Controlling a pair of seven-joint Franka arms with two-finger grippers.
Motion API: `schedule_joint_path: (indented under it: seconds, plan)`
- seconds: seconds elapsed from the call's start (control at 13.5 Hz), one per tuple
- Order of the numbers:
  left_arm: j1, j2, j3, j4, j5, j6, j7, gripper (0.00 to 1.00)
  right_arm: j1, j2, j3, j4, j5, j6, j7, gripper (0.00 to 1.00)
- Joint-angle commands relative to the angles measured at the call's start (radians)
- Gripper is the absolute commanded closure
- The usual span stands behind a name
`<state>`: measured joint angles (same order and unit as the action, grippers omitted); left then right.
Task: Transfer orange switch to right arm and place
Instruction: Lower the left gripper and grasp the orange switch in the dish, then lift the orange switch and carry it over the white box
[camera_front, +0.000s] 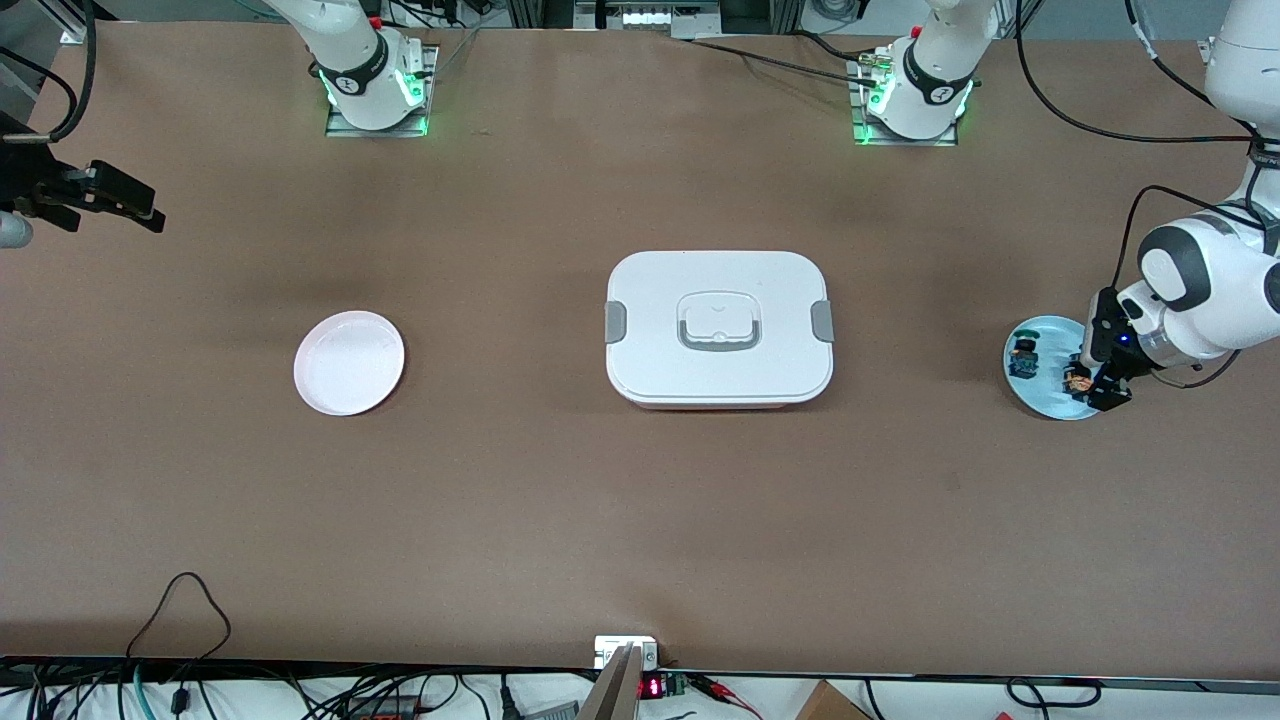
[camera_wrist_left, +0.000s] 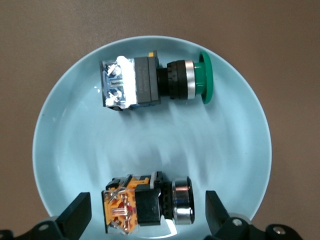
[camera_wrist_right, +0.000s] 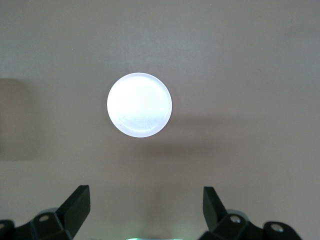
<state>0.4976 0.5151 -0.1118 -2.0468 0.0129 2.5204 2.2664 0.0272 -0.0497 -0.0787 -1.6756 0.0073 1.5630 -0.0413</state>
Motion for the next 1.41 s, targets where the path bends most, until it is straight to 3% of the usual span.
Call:
schedule_joint_path:
  seconds: [0.0, 0.22, 0.37, 0.52, 0.59, 0.74, 1.04, 1.19, 1.34]
  plan:
    - [0.002, 0.017, -0.003, 0.024, -0.037, -0.011, 0.032, 0.12, -0.006, -0.006, 0.008, 0.011, -0.003, -0.023, 0.004, 0.00]
    - [0.005, 0.031, -0.003, 0.039, -0.039, -0.011, 0.032, 0.35, -0.006, -0.006, 0.007, 0.011, -0.001, -0.023, 0.006, 0.00]
    - [-0.004, 0.031, -0.003, 0.040, -0.037, -0.009, 0.044, 0.68, -0.006, -0.004, 0.008, 0.011, -0.001, -0.023, 0.004, 0.00]
    - [0.013, 0.029, -0.015, 0.054, -0.041, -0.023, 0.044, 0.95, -0.006, -0.004, 0.007, 0.011, -0.001, -0.024, 0.003, 0.00]
    - [0.021, 0.017, -0.037, 0.062, -0.042, -0.040, 0.042, 1.00, -0.006, -0.003, 0.007, 0.011, -0.001, -0.024, 0.001, 0.00]
    - [0.021, -0.038, -0.075, 0.109, -0.041, -0.159, 0.042, 1.00, -0.006, 0.001, 0.008, 0.011, -0.001, -0.024, -0.002, 0.00]
    - [0.015, -0.044, -0.167, 0.405, -0.042, -0.594, 0.016, 1.00, -0.004, 0.002, 0.008, 0.011, -0.001, -0.024, -0.002, 0.00]
    - [0.015, -0.044, -0.225, 0.485, -0.045, -0.743, -0.071, 1.00, -0.004, 0.002, 0.008, 0.011, -0.001, -0.023, 0.004, 0.00]
    - [0.024, -0.044, -0.259, 0.487, -0.260, -0.836, -0.116, 1.00, -0.004, 0.001, 0.008, 0.011, -0.001, -0.023, 0.012, 0.00]
